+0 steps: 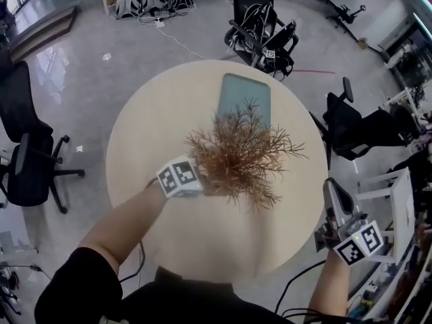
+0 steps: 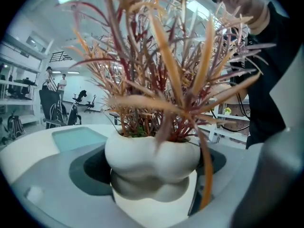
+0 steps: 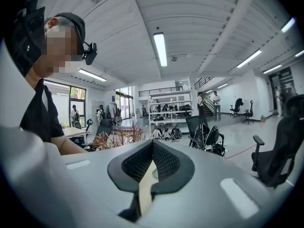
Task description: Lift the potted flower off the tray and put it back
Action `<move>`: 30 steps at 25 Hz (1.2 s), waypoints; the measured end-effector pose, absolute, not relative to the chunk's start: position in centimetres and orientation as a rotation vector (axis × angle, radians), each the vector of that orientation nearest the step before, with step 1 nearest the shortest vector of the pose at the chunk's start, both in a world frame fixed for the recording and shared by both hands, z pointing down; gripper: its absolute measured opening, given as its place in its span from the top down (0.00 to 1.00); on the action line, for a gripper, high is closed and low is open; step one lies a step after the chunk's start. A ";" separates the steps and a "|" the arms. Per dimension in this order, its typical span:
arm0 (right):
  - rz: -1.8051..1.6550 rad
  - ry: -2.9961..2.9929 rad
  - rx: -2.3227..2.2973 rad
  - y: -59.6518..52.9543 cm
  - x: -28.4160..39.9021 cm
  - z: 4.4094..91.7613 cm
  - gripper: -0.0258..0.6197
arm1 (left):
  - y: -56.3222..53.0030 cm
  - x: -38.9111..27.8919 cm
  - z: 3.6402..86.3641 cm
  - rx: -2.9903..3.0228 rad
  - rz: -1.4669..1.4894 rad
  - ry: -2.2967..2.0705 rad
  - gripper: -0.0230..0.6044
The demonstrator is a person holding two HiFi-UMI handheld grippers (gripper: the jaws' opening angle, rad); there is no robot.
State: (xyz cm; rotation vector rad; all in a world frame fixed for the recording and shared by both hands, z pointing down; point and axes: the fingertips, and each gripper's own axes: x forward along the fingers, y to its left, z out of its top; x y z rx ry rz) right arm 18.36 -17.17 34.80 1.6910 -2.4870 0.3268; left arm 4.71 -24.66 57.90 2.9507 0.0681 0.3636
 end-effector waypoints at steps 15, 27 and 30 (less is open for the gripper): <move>0.348 -2.607 1.564 -21.7 21.1 34.3 0.94 | -32.5 5.8 50.6 2.966 0.357 -0.156 0.16; 0.359 -2.564 1.637 -26.5 25.8 36.0 0.94 | -42.6 10.1 48.8 2.956 0.333 -0.194 0.16; 0.360 -2.557 1.640 -28.9 26.9 37.1 0.94 | -45.9 11.6 49.7 2.947 0.329 -0.202 0.16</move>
